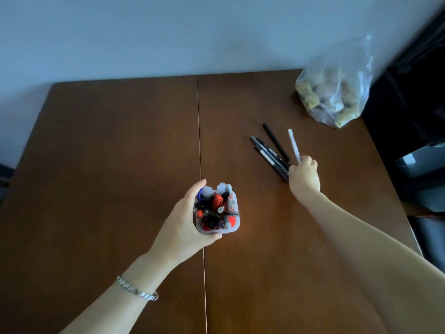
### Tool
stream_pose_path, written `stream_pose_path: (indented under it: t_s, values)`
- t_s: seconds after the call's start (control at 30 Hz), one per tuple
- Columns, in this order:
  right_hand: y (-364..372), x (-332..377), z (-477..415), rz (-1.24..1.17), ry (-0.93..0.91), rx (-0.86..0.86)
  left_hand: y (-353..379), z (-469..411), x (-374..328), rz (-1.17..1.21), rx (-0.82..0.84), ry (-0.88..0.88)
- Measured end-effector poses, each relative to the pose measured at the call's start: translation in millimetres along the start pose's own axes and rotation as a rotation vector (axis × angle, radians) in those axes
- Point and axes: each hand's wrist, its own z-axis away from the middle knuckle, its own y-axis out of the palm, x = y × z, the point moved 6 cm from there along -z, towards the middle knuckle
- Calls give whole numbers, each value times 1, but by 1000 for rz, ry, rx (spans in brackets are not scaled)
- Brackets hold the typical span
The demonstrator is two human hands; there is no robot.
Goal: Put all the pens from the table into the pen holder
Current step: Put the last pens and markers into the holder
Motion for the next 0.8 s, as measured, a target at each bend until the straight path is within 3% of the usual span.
stream_pose_path:
  t_s: [0.1, 0.33, 0.43, 0.53, 0.67, 0.8]
  values:
    - [9, 26, -1, 3, -163, 57, -5, -6, 6, 0, -25, -10]
    - [21, 32, 10, 284, -225, 141, -6, -7, 8, 24, 0, -9]
    - [0, 34, 27, 58, -200, 28, -4, -6, 8, 57, 13, -12]
    - [-41, 44, 58, -148, -299, -1, -3, -5, 8, 71, 1, -16]
    - [-97, 68, 114, -288, -506, 269, -3, -4, 7, 75, -24, -19]
    - [-104, 91, 144, 22, -554, 462, -2, -3, 7, 86, -23, -4]
